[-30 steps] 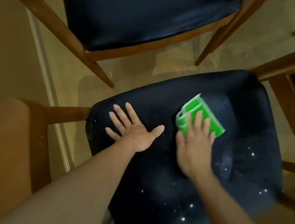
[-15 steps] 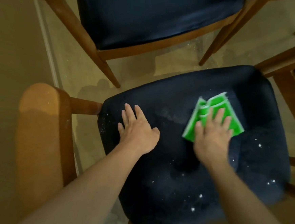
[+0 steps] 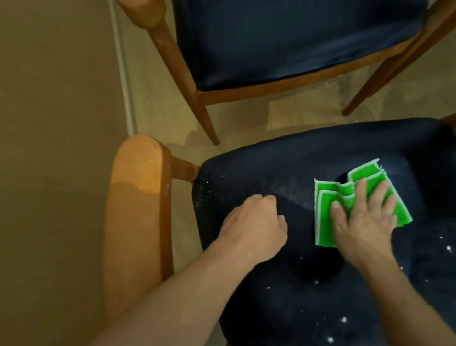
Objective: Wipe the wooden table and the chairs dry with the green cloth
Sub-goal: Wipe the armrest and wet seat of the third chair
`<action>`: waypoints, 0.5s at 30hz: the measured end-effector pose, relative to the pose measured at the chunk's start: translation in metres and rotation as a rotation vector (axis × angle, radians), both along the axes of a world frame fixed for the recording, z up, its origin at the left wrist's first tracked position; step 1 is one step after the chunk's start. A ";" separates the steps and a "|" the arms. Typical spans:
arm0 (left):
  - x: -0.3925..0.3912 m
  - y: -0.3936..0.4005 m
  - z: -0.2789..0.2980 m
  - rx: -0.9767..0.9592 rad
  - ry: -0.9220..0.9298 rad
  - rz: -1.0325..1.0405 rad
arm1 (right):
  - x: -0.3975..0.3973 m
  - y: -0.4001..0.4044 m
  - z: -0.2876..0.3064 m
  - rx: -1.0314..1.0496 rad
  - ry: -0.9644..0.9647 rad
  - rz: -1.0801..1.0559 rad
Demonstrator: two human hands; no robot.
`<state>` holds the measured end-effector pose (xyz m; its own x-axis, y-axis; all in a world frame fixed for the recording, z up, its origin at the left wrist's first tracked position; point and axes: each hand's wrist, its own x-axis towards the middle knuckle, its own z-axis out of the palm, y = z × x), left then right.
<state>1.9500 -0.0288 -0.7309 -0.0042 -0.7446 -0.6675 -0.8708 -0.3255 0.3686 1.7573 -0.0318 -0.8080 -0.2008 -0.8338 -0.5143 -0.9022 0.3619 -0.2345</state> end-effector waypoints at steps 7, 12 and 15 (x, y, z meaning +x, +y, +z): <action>0.004 0.002 0.019 -0.114 -0.083 0.032 | 0.049 0.053 -0.004 0.020 0.048 0.447; 0.006 0.016 0.056 -0.251 -0.128 0.035 | 0.031 0.065 -0.016 -0.017 0.017 0.608; 0.016 0.028 0.084 -0.324 -0.152 0.027 | 0.020 0.041 -0.019 -0.056 0.062 0.532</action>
